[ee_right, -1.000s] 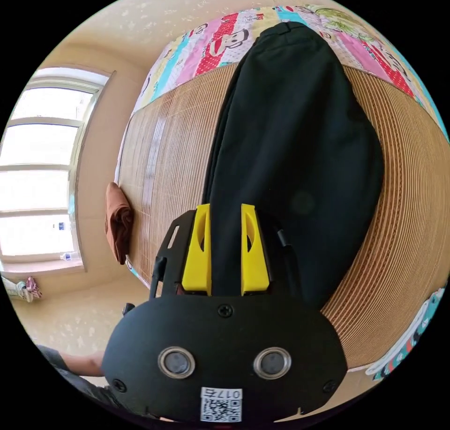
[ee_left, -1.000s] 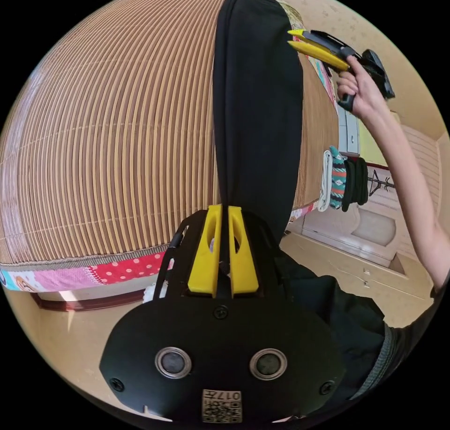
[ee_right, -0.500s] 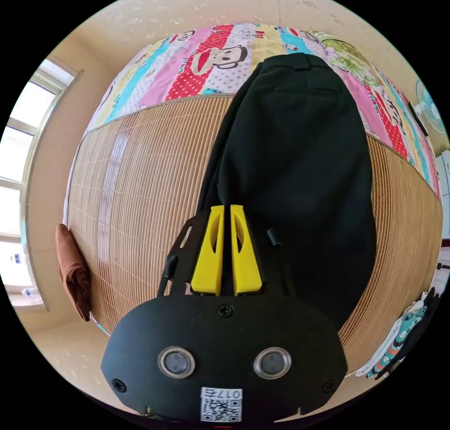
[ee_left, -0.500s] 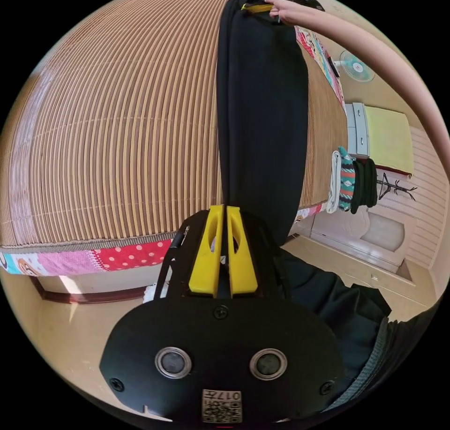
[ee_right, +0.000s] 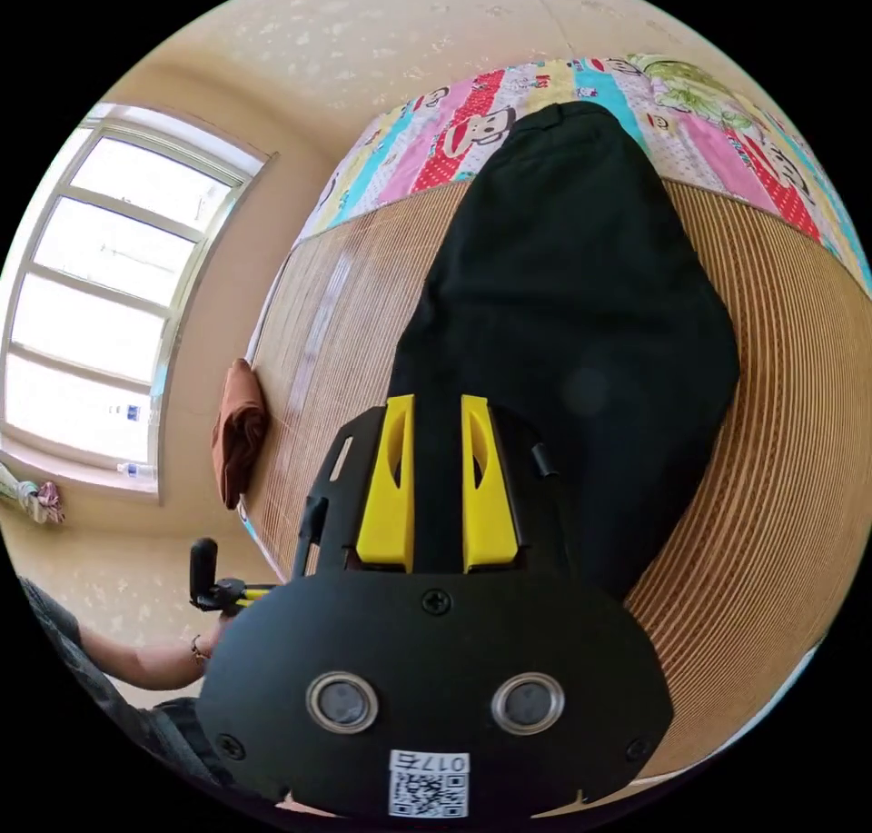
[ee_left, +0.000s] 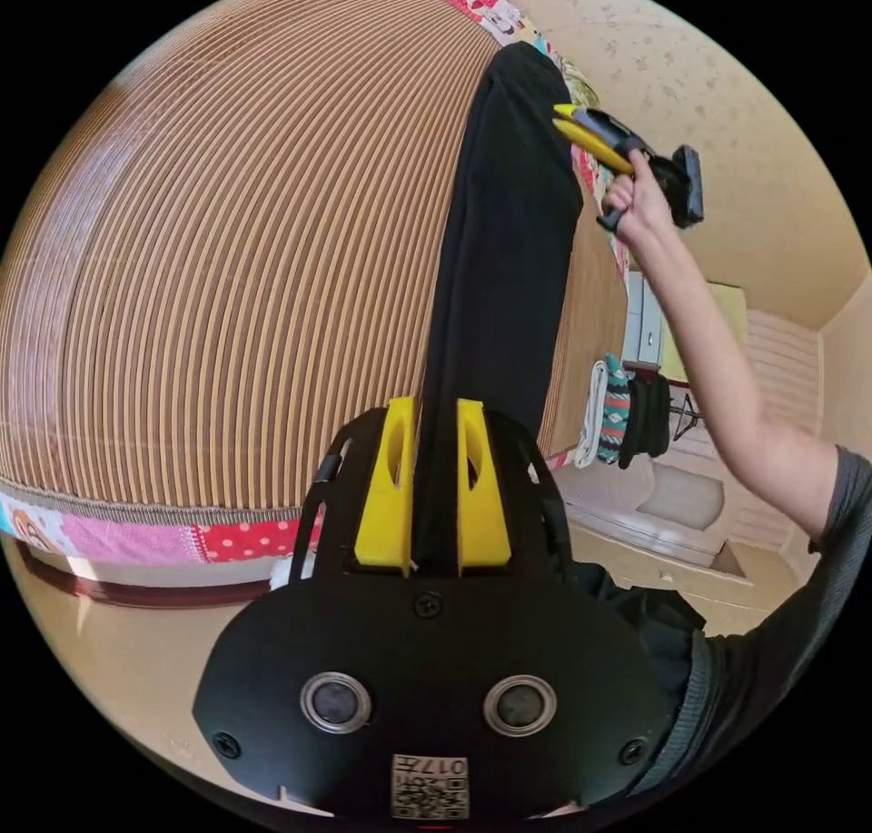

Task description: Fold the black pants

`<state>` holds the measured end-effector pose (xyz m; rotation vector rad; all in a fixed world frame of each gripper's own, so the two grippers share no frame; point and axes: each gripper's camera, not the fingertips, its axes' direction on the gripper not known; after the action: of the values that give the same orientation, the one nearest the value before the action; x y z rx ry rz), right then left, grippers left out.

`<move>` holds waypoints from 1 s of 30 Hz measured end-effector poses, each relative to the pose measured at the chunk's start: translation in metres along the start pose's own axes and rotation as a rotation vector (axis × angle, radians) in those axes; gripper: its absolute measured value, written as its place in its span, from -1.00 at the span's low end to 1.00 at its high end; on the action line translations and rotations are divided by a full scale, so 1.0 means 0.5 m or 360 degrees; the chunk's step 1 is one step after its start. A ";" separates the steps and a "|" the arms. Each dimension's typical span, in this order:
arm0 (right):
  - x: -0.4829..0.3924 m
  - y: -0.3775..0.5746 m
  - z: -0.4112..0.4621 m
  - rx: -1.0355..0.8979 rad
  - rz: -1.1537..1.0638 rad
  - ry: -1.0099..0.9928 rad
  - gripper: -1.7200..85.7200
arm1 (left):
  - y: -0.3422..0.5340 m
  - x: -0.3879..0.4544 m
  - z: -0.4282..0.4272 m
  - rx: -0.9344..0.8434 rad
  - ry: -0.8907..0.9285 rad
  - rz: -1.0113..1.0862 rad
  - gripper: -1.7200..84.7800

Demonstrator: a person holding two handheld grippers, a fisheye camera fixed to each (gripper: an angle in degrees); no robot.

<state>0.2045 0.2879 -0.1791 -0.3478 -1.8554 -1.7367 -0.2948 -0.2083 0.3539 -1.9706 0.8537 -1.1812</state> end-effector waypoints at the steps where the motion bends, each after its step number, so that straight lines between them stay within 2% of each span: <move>1: 0.050 0.061 -0.032 -0.0049 0.0045 -0.0065 -0.75 | -0.014 0.000 -0.004 0.0010 0.0024 0.0013 -0.76; 6: 0.252 0.290 -0.148 -0.0090 0.0372 -0.0244 -0.71 | -0.156 0.006 -0.013 0.0049 0.0095 0.0095 -0.69; 8: 0.331 0.353 -0.175 -0.0082 0.0513 -0.0415 -0.67 | -0.202 0.008 -0.008 0.0050 0.0120 0.0110 -0.68; 12: 0.399 0.375 -0.167 -0.0081 0.0595 -0.0606 -0.67 | -0.283 0.026 0.017 -0.0030 0.0160 0.0127 -0.70; 19: 0.460 0.364 -0.128 -0.0126 0.0720 -0.1093 -0.84 | -0.298 0.039 0.032 -0.0128 0.0096 -0.0003 -0.86; 22: 0.452 0.395 -0.183 -0.0013 0.0714 -0.1305 -0.88 | -0.272 0.038 0.002 -0.0147 0.0317 0.0024 -0.87; 25: 0.397 0.434 -0.273 0.0121 0.0597 -0.1492 -0.89 | -0.218 0.072 -0.055 -0.0113 0.0554 0.0188 -0.88; 30: 0.278 0.523 -0.454 0.0373 0.0483 -0.1698 -0.91 | -0.058 0.140 -0.198 0.0032 0.0936 0.0414 -0.88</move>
<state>0.2877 0.0725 0.1141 -1.5924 -2.4613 -1.1456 -0.3529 -0.2697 0.4456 -1.4434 1.3352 -1.6227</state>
